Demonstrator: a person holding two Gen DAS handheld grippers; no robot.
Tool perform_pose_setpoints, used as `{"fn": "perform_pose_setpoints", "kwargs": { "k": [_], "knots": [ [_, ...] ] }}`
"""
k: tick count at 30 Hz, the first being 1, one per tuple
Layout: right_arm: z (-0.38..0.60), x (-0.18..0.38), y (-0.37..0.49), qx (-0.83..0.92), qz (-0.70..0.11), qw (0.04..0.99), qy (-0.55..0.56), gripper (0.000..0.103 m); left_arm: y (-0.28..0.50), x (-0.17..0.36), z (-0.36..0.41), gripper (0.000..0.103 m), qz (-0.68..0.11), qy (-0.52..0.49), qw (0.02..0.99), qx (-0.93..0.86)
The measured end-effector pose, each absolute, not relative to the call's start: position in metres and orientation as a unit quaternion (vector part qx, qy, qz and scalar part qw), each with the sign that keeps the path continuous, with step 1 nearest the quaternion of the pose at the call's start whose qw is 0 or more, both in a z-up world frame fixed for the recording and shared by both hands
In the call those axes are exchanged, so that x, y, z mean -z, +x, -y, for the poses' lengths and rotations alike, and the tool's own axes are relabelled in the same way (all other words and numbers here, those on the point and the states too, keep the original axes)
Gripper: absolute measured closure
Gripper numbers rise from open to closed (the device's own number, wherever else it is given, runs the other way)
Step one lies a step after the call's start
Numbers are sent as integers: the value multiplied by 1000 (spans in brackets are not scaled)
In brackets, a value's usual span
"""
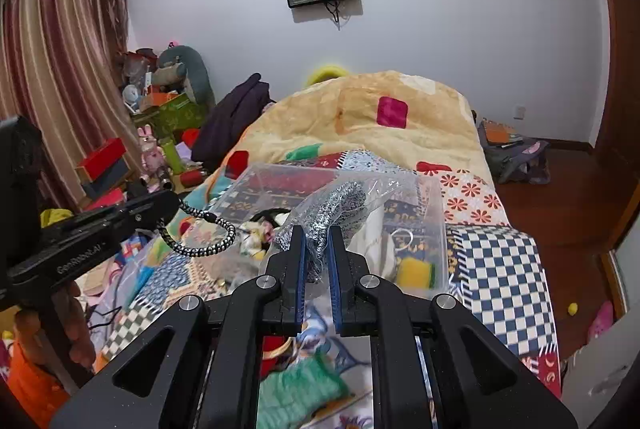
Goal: Organize soft objects
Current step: 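Carry the bracelet and silver pouch into the clear box and open both tools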
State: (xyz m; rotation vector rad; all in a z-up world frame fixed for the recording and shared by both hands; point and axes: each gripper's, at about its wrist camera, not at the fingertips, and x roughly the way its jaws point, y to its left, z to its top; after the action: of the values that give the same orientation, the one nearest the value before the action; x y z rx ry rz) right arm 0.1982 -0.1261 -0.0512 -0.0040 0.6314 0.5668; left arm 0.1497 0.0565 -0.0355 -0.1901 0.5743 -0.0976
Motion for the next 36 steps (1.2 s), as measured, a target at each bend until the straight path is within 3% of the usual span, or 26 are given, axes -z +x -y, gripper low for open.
{"fn": "perform_pose_setpoints", "kwargs": {
  "k": [21,24,29,36],
  "knots": [
    [109,95,236,-247,-367,897,-22,91,206,91,-42,97,-343,-76,936,37],
    [110,92,236,-244,-371,896,-21,87,205,90,-41,90,-344,-74,935,38],
    [117,86,234,-236,-365,900,-20,59,198,81,-42,67,-337,-73,938,32],
    [126,74,222,-233,-353,906,-18,49,183,65,-45,46,-323,-70,943,26]
  ]
}}
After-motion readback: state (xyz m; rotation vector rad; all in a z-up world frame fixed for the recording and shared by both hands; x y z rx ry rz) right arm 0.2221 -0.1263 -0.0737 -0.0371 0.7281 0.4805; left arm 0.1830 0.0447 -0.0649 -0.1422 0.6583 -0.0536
